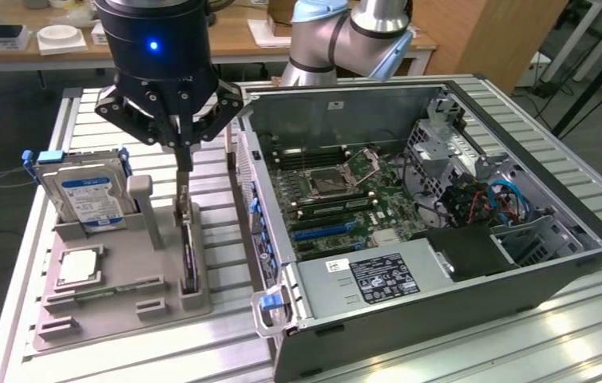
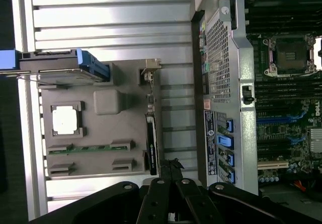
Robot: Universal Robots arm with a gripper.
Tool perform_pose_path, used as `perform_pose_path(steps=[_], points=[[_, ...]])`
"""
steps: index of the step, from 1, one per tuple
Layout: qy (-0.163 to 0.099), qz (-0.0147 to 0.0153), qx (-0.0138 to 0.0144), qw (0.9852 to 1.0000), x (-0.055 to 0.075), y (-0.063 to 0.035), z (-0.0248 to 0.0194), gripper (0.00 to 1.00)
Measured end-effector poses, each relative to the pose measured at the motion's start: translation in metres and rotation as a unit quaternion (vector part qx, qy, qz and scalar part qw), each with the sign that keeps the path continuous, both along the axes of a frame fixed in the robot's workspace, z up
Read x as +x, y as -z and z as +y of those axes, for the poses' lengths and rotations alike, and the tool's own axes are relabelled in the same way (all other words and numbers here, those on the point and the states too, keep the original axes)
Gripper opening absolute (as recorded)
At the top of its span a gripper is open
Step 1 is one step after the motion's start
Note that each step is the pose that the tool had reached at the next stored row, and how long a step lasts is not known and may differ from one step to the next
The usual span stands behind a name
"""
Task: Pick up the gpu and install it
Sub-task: 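Pick up the gpu and move the gpu toward the slot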
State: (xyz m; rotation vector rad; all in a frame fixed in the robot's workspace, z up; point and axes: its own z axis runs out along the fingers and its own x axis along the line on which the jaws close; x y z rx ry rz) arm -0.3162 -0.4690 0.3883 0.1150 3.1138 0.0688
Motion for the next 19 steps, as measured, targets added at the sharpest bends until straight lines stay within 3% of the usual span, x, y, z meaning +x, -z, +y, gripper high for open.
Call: perform_pose_path(steps=[7,19], points=[[0.000,-0.0001,0.0000,1.0000,0.000,0.0002,0.0000,0.11],[0.015,-0.0001,-0.0010,0.9999,-0.001,0.0216,0.0004,0.11]])
